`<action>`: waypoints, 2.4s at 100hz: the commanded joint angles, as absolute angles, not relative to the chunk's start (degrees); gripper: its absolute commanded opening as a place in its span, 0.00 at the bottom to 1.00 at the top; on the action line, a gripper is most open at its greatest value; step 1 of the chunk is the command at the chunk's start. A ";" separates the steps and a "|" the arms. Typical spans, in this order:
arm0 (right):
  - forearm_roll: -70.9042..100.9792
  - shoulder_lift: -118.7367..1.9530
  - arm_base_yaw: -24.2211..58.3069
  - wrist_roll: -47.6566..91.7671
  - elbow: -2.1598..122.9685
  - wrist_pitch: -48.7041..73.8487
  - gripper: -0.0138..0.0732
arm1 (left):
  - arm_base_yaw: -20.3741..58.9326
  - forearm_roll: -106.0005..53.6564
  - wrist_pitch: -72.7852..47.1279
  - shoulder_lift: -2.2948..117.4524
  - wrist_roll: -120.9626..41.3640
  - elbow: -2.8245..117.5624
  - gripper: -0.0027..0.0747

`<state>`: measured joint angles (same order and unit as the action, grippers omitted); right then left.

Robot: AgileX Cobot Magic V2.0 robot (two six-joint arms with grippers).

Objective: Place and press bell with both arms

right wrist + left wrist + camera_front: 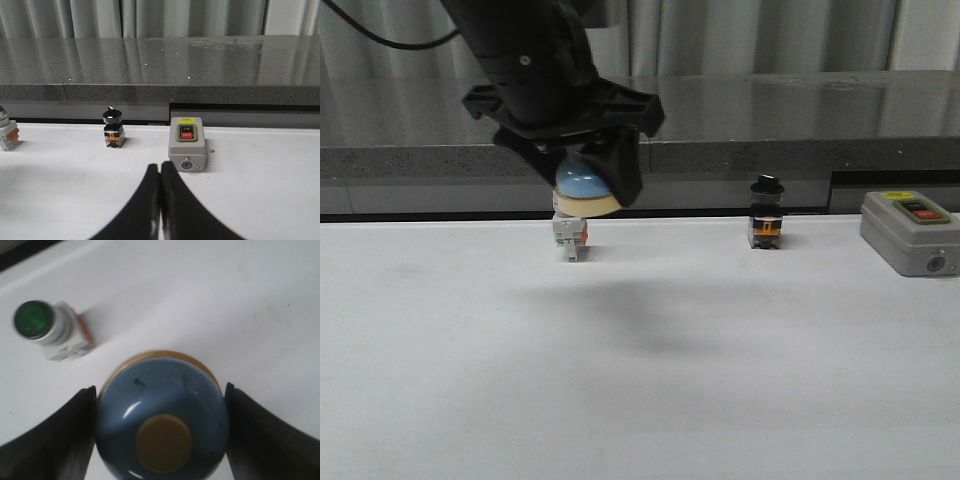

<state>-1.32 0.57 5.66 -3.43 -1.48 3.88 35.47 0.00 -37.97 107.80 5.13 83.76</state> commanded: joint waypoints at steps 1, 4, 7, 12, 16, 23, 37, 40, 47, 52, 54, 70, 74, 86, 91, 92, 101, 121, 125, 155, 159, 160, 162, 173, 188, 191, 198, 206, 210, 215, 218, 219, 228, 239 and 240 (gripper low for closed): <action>-1.00 1.67 5.26 -3.30 -0.66 -0.62 0.09 | 37.61 -0.40 -35.10 107.54 5.21 87.16 0.18; -1.00 1.67 5.26 -3.30 -0.66 -0.62 0.09 | 38.16 -0.40 -35.10 108.28 5.21 87.55 0.18; -1.00 1.67 5.26 -3.30 -0.66 -0.62 0.09 | 38.74 -0.40 -35.06 108.99 5.21 88.05 0.18; -1.00 1.67 5.26 -3.30 -0.66 -0.62 0.09 | 39.48 -0.40 -34.82 110.21 5.21 88.35 0.18; -1.00 1.67 5.26 -3.30 -0.66 -0.62 0.09 | 40.03 -0.40 -34.62 111.12 5.21 88.57 0.18; -1.00 1.67 5.26 -3.30 -0.66 -0.62 0.09 | 40.72 -0.45 -34.32 112.62 5.21 88.51 0.18; -1.00 1.67 5.26 -3.30 -0.66 -0.62 0.09 | 41.77 -1.00 -34.23 115.17 5.21 88.51 0.18; -1.00 1.67 5.26 -3.30 -0.66 -0.62 0.09 | 41.90 -1.15 -34.10 115.29 5.21 88.51 0.18; -1.00 1.67 5.26 -3.30 -0.66 -0.62 0.09 | 41.90 -1.47 -34.10 116.18 5.21 88.51 0.18; -1.00 1.67 5.26 -3.30 -0.66 -0.62 0.09 | 41.90 -1.73 -33.97 116.62 5.21 88.51 0.18; -1.00 1.67 5.26 -3.30 -0.66 -0.62 0.09 | 41.90 -1.78 -33.97 116.95 5.21 88.51 0.18; -1.00 1.67 5.26 -3.30 -0.66 -0.62 0.09 | 41.90 -2.15 -34.38 118.75 5.21 88.51 0.18; -1.00 1.67 5.26 -3.30 -0.66 -0.62 0.09 | 41.90 -2.15 -34.59 118.85 5.21 88.51 0.18; -1.00 1.67 5.26 -3.30 -0.66 -0.62 0.09 | 41.90 -2.15 -35.25 118.85 4.91 88.51 0.20; -1.00 1.67 5.26 -3.30 -0.66 -0.62 0.09 | 41.90 -2.15 -35.38 118.85 4.91 88.51 0.23; -1.00 1.67 5.26 -3.30 -0.66 -0.62 0.09 | 41.90 -2.15 -35.49 118.85 4.79 88.51 0.24; -1.00 1.67 5.26 -3.30 -0.66 -0.62 0.09 | 41.90 -3.58 -35.77 118.85 2.85 88.51 0.40; -1.00 1.67 5.26 -3.30 -0.66 -0.62 0.09 | 41.90 -4.94 -35.83 118.85 1.86 88.51 0.88; -1.00 1.67 5.26 -3.30 -0.66 -0.62 0.09 | 41.90 -4.94 -35.83 118.85 1.86 88.51 0.92; -1.00 1.67 5.26 -3.30 -0.66 -0.62 0.09 | 41.90 -4.94 -36.35 117.16 1.86 88.51 0.93; -1.00 1.67 5.26 -3.30 -0.66 -0.62 0.09 | 41.90 -4.94 -36.47 116.35 1.86 88.51 0.93; -1.00 1.67 5.26 -3.30 -0.66 -0.62 0.09 | 41.90 -4.83 -36.47 116.08 1.86 88.51 0.93; -1.00 1.67 5.26 -3.30 -0.66 -0.62 0.09 | 41.77 -4.83 -36.47 115.75 1.97 88.51 0.93; -1.00 1.67 5.26 -3.30 -0.66 -0.62 0.09 | 41.18 -4.83 -36.35 112.72 2.18 88.51 0.93; -1.00 1.67 5.26 -3.30 -0.66 -0.62 0.09 | 39.84 -4.70 -35.81 107.84 2.18 88.51 0.93; -1.00 1.67 5.26 -3.30 -0.66 -0.62 0.09 | 39.53 -4.70 -35.56 106.88 2.18 88.51 0.93; -1.00 1.67 5.26 -3.30 -0.66 -0.62 0.09 | 38.28 -4.70 -35.42 104.68 2.18 88.19 0.93; -1.00 1.67 5.26 -3.30 -0.66 -0.62 0.09 | 36.43 -4.70 -35.17 102.35 2.18 87.52 0.93; -1.00 1.67 5.26 -3.30 -0.66 -0.62 0.09 | 35.37 -4.70 -35.04 101.12 2.18 86.82 0.93; -1.00 1.67 5.26 -3.30 -0.66 -0.62 0.09 | 34.02 -4.70 -34.91 99.71 2.18 85.80 0.93; -1.00 1.67 5.26 -3.30 -0.66 -0.62 0.09 | 33.18 -4.70 -34.80 98.82 2.18 85.08 0.93; -1.00 1.67 5.26 -3.30 -0.66 -0.62 0.09 | 32.96 -4.70 -34.79 98.41 2.18 84.69 0.93; -1.00 1.67 5.26 -3.30 -0.66 -0.62 0.09 | 29.99 -4.70 -33.80 95.37 2.18 81.55 0.93; -1.00 1.67 5.26 -3.30 -0.66 -0.62 0.09 | 26.03 -4.70 -30.91 91.26 2.18 76.50 0.93; -1.00 1.67 5.26 -3.30 -0.66 -0.62 0.09 | 25.77 -4.70 -30.75 90.68 2.18 75.76 0.93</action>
<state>-1.32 0.57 5.66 -3.43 -1.48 3.88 28.32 -4.60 -35.75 96.98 1.77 77.91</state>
